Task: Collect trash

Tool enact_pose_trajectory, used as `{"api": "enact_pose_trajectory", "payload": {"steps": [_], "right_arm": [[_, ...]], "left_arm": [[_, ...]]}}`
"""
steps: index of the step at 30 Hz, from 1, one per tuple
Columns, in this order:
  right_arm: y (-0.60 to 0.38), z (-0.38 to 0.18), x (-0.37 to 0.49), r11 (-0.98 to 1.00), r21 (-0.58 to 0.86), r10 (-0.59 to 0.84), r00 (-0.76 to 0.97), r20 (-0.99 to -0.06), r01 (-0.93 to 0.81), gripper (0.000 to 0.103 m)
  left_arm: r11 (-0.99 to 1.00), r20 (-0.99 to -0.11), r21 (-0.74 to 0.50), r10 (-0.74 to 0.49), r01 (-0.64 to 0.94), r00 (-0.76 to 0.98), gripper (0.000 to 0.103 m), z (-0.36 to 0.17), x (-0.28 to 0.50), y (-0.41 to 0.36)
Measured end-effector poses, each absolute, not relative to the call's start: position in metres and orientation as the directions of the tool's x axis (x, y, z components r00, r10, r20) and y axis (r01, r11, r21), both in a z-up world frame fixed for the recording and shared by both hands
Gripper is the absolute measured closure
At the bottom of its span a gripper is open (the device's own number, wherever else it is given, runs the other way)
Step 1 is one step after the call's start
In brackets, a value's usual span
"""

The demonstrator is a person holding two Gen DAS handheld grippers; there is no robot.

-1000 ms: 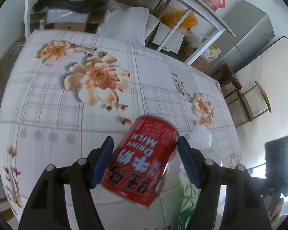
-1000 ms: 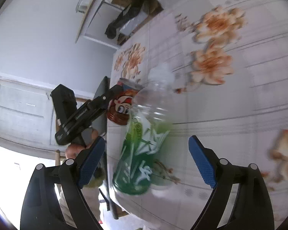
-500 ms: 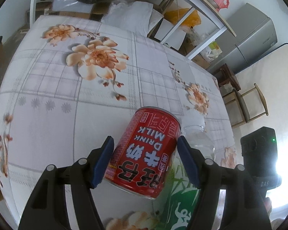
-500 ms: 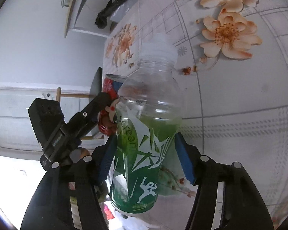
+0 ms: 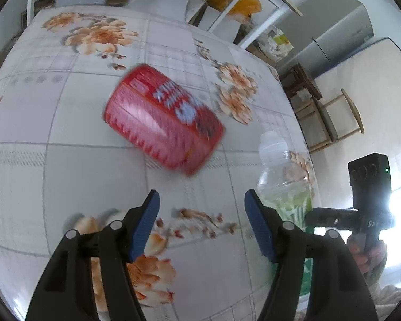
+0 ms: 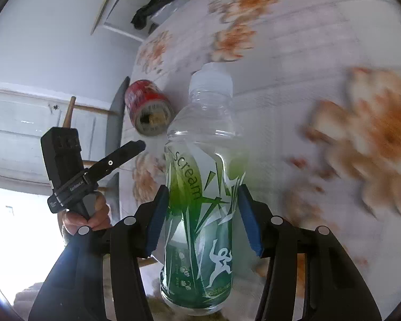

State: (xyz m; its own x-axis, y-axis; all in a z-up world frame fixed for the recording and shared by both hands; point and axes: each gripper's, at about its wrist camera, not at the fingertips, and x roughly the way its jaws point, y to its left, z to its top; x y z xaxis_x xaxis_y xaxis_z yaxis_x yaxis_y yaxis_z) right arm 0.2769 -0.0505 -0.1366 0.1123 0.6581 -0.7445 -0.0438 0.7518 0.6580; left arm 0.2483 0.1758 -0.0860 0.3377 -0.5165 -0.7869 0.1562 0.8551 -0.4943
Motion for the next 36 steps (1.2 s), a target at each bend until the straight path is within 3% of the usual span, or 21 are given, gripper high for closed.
{"api": "enact_pose_trajectory", "payload": {"steps": [7, 12, 16, 19, 28, 36], "right_arm": [[-0.064, -0.130, 0.277, 0.781, 0.625, 0.615, 0.187, -0.766, -0.008, 0.054], [-0.069, -0.129, 0.273, 0.790, 0.613, 0.604, 0.180, -0.777, -0.006, 0.042], [-0.077, -0.129, 0.275, 0.801, 0.598, 0.594, 0.159, -0.789, -0.027, 0.038], [-0.078, -0.128, 0.273, 0.801, 0.598, 0.596, 0.157, -0.788, -0.035, 0.037], [-0.074, -0.132, 0.281, 0.783, 0.620, 0.621, 0.138, -0.772, -0.056, 0.035], [-0.066, -0.141, 0.289, 0.751, 0.657, 0.660, 0.108, -0.744, -0.062, 0.035]], "left_arm": [[0.914, -0.720, -0.326, -0.406, 0.242, 0.563, 0.039, -0.038, 0.236, 0.182], [0.884, -0.703, 0.065, -0.289, 0.463, 0.649, 0.034, -0.017, 0.245, 0.154], [0.667, -0.719, 0.384, -0.218, 0.638, 0.660, 0.032, -0.039, 0.251, 0.120], [0.507, -0.719, 0.534, -0.149, 0.677, 0.678, 0.032, -0.066, 0.262, 0.102], [0.331, -0.773, 0.563, -0.114, 0.757, 0.624, 0.032, -0.096, 0.295, 0.083], [0.365, -0.753, 0.565, -0.141, 0.740, 0.643, 0.044, -0.093, 0.304, 0.077]]}}
